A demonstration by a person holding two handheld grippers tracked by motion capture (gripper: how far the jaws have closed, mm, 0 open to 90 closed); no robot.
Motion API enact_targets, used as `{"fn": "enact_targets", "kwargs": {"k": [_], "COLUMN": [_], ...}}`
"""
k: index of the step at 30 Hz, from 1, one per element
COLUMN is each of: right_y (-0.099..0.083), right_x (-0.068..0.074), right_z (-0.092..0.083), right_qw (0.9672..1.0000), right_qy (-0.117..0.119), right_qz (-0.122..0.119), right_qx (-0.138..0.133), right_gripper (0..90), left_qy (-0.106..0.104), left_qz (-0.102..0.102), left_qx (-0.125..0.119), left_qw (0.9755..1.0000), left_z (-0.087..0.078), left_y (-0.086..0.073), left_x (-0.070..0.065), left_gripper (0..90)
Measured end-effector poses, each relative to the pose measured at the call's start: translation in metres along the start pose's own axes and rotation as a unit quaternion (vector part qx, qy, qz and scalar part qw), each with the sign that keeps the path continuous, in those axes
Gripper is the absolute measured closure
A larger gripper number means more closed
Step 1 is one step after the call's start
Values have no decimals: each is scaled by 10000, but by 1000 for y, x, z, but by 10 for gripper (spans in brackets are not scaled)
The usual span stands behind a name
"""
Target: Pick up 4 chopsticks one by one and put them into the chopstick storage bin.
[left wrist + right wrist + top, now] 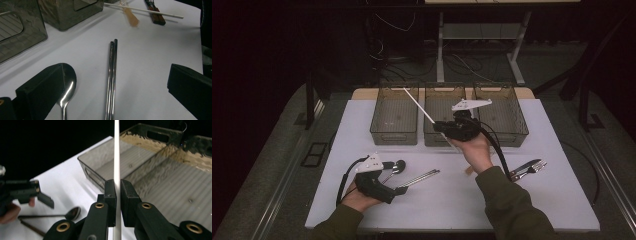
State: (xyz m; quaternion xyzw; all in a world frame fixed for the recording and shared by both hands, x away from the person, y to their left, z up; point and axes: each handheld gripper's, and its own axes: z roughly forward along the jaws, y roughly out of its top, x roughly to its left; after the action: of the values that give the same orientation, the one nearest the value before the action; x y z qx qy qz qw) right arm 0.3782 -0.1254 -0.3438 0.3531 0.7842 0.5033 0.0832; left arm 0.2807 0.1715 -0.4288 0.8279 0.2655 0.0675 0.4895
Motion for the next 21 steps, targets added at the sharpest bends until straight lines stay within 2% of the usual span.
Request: {"fn": "enact_targets", "kwargs": {"k": [1,6,9,15,19,21], "right_y": [5,19,23,34,40,42], "right_x": [1,3,3,4,4,4], "right_z": [8,22,28,52,70,73], "right_qw": [10000,10000,9999,9999,9999,9999], "right_qy": [-28,-30,-19,-7,-44,-54], "right_qz": [5,20,21,-71,-41,-23], "right_qx": [12,-88,-127,-145,-131,-122], "right_gripper": [846,847,846,847,847,847], "left_qy": [2,33,41,81,91,101], "left_qz": [-36,-28,-26,-22,-22,-29], "left_qx": [-33,-47,-56,-106,-124,-116], "left_qw": [10000,10000,10000,9999,9999,9999], "left_z": [-1,-3,-5,-9,-10,-11], "left_y": [-1,-1,-2,-2,-3,-4], "left_x": [-1,-1,-2,-1,-4,-4], "left_gripper": [0,0,0,0,0,0]}}
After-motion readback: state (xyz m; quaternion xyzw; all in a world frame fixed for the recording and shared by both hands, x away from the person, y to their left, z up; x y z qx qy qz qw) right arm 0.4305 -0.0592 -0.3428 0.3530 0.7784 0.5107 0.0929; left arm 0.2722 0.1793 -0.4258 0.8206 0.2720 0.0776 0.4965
